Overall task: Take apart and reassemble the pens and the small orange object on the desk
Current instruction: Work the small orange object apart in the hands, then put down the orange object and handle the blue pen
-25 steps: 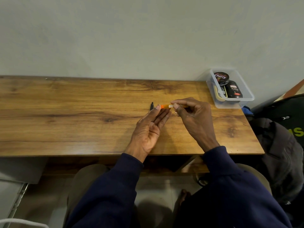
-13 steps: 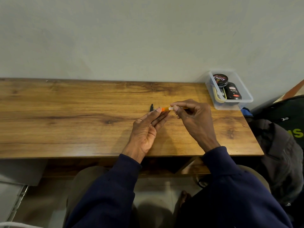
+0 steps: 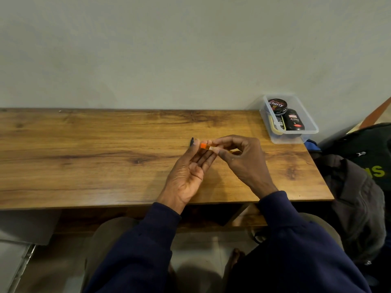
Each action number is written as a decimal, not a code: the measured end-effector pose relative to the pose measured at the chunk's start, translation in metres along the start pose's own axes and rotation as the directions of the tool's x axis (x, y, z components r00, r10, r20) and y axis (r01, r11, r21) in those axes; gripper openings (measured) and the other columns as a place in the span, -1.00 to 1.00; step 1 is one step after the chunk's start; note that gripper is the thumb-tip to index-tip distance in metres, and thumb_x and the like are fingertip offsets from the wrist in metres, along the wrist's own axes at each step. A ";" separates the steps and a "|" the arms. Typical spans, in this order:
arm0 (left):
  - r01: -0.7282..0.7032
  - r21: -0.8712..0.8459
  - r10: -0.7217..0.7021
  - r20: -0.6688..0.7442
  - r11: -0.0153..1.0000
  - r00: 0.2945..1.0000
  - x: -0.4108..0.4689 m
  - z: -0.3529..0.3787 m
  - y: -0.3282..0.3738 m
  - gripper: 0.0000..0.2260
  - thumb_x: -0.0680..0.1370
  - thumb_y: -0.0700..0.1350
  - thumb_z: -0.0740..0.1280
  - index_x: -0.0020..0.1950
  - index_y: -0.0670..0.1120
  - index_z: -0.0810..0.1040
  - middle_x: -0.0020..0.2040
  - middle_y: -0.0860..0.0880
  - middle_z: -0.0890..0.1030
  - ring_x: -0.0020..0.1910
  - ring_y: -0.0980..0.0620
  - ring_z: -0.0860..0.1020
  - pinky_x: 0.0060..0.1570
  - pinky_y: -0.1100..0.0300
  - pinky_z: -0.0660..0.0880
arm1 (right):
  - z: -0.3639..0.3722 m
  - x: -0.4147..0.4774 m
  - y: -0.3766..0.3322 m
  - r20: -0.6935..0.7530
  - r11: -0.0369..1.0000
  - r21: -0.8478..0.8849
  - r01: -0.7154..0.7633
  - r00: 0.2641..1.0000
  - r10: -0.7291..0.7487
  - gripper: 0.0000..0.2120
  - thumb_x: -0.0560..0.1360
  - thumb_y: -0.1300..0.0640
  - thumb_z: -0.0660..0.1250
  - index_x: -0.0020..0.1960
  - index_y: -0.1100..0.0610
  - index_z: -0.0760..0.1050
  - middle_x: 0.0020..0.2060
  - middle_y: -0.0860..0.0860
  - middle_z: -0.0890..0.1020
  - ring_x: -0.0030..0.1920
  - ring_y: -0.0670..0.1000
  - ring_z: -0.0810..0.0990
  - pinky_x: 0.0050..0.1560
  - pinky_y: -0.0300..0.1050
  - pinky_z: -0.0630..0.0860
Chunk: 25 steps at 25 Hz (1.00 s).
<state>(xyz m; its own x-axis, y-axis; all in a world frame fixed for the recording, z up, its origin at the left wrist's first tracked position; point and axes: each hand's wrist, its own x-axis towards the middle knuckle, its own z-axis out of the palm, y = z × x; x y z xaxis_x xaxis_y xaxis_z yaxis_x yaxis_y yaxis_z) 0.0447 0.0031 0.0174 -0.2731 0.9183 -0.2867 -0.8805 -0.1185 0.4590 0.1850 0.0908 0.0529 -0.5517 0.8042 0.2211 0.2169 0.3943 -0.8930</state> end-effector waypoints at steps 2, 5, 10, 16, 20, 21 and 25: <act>0.006 -0.080 -0.003 0.042 0.997 0.999 -0.003 -0.003 0.000 -0.63 0.66 0.02 0.34 0.18 -0.28 0.71 0.30 -0.28 0.65 0.34 -0.19 0.61 0.35 -0.04 0.55 | 0.000 -0.004 0.004 -0.027 1.000 -0.013 -0.013 1.000 0.013 -0.84 0.54 0.17 0.49 0.11 0.02 0.70 -0.02 -0.13 0.74 0.06 -0.14 0.67 0.00 -0.17 0.61; 0.041 -0.179 -0.017 0.133 0.983 0.991 -0.003 -0.009 0.003 -0.41 0.69 0.18 0.23 0.42 -0.32 0.52 0.47 -0.30 0.49 0.48 -0.23 0.48 0.55 -0.09 0.31 | -0.010 -0.004 0.012 -0.115 0.995 0.033 -0.092 0.989 0.095 -0.88 0.54 0.14 0.49 0.05 -0.02 0.72 -0.06 -0.16 0.74 0.03 -0.16 0.66 -0.03 -0.22 0.61; 0.072 -0.264 -0.019 0.198 0.962 0.980 0.000 -0.011 0.001 -0.29 0.67 0.27 0.13 0.51 -0.32 0.41 0.54 -0.30 0.41 0.53 -0.28 0.40 0.61 -0.13 0.17 | -0.034 0.014 0.039 -0.206 0.965 0.015 -0.264 0.943 0.261 -0.94 0.47 0.14 0.57 -0.06 0.09 0.74 -0.19 -0.03 0.75 -0.15 -0.10 0.66 -0.14 -0.27 0.59; 0.022 -0.332 0.032 0.156 0.943 0.987 0.002 -0.014 0.004 -0.24 0.65 0.33 0.07 0.54 -0.29 0.39 0.52 -0.31 0.43 0.51 -0.29 0.43 0.59 -0.13 0.21 | -0.032 0.034 0.075 -0.327 0.890 -0.235 -0.392 0.894 0.307 -0.96 0.50 0.19 0.53 -0.06 0.15 0.72 -0.20 -0.02 0.69 -0.17 -0.11 0.61 -0.28 -0.42 0.39; -0.001 -0.323 0.048 0.136 0.946 0.989 0.004 -0.016 0.004 -0.24 0.65 0.34 0.06 0.57 -0.26 0.35 0.53 -0.30 0.43 0.51 -0.27 0.43 0.57 -0.13 0.24 | -0.024 0.040 0.081 -0.384 0.879 -0.288 -0.379 0.887 0.257 -0.97 0.51 0.19 0.51 -0.06 0.13 0.73 -0.17 0.00 0.71 -0.12 -0.06 0.64 -0.16 -0.21 0.53; -0.004 -0.320 0.049 0.133 0.947 0.990 0.005 -0.017 0.004 -0.24 0.64 0.34 0.06 0.57 -0.26 0.35 0.53 -0.30 0.43 0.51 -0.27 0.43 0.57 -0.13 0.24 | -0.022 0.040 0.082 -0.387 0.879 -0.304 -0.368 0.891 0.240 -0.96 0.51 0.18 0.51 -0.06 0.13 0.73 -0.16 0.00 0.72 -0.11 -0.05 0.65 -0.13 -0.17 0.56; -0.016 -0.332 0.061 0.125 0.943 0.990 0.006 -0.020 0.006 -0.24 0.65 0.33 0.06 0.57 -0.26 0.34 0.54 -0.29 0.41 0.52 -0.27 0.42 0.58 -0.12 0.23 | -0.023 0.037 0.087 -0.374 0.884 -0.356 -0.304 0.913 0.163 -0.93 0.52 0.19 0.51 -0.03 0.16 0.74 -0.13 0.04 0.75 -0.10 -0.04 0.67 -0.06 -0.13 0.63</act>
<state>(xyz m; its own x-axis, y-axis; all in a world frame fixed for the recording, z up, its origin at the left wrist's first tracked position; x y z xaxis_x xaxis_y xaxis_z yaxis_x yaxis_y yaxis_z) 0.0301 0.0004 0.0011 -0.2755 0.9493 -0.1511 -0.9547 -0.2518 0.1587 0.2017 0.1649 -0.0078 -0.1675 0.9648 0.2028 0.6461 0.2628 -0.7166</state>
